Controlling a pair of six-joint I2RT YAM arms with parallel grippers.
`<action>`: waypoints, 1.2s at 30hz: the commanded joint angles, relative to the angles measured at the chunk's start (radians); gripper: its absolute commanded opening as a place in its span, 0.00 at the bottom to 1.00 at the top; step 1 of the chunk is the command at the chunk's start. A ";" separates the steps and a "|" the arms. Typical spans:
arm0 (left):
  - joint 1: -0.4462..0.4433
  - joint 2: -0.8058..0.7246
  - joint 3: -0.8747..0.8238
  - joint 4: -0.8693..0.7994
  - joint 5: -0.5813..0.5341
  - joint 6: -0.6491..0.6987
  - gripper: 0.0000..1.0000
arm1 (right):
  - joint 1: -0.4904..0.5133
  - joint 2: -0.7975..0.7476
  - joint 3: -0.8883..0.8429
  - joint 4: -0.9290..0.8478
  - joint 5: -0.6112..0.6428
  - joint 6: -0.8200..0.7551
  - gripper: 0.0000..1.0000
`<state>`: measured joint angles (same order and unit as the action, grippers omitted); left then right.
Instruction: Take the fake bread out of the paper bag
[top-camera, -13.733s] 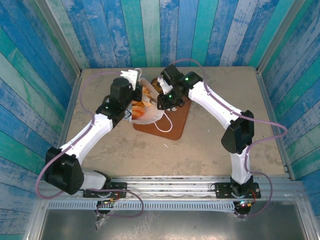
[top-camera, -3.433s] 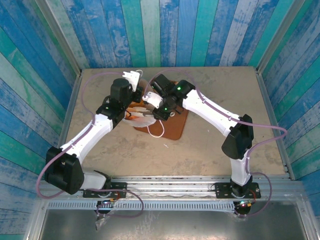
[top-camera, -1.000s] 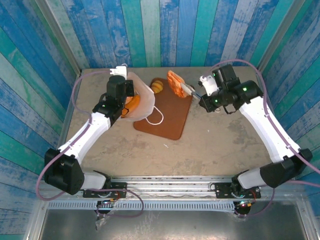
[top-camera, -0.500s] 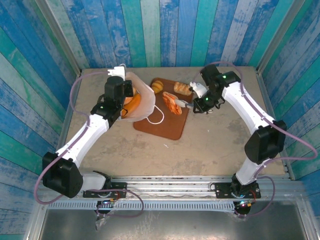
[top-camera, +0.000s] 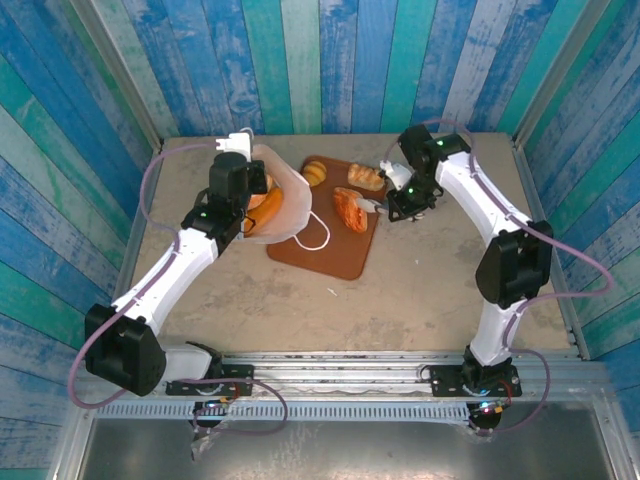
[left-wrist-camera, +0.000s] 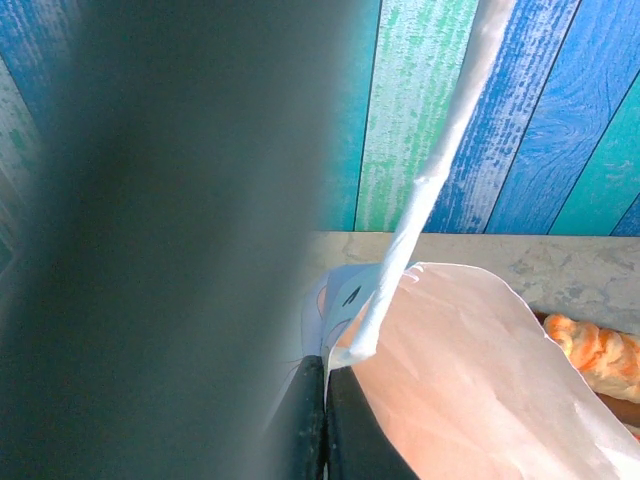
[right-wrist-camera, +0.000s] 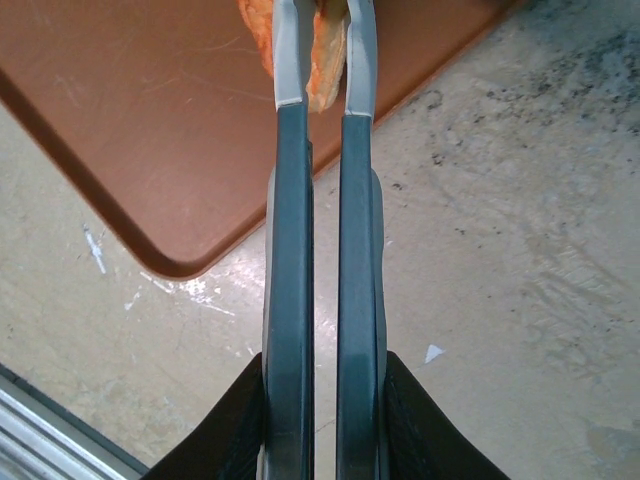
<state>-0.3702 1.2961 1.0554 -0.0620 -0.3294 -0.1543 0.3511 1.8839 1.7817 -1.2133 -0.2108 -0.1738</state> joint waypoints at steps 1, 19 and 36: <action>0.005 -0.046 0.019 0.062 0.016 -0.007 0.01 | -0.009 0.034 0.052 -0.017 0.039 0.017 0.17; 0.004 -0.046 0.017 0.067 0.022 -0.004 0.01 | -0.031 0.182 0.218 -0.050 0.064 0.035 0.30; 0.005 -0.046 0.013 0.067 0.030 -0.009 0.01 | -0.030 0.111 0.130 -0.052 0.110 0.070 0.38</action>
<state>-0.3698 1.2961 1.0554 -0.0616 -0.3115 -0.1543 0.3248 2.0502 1.9194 -1.2461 -0.1318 -0.1234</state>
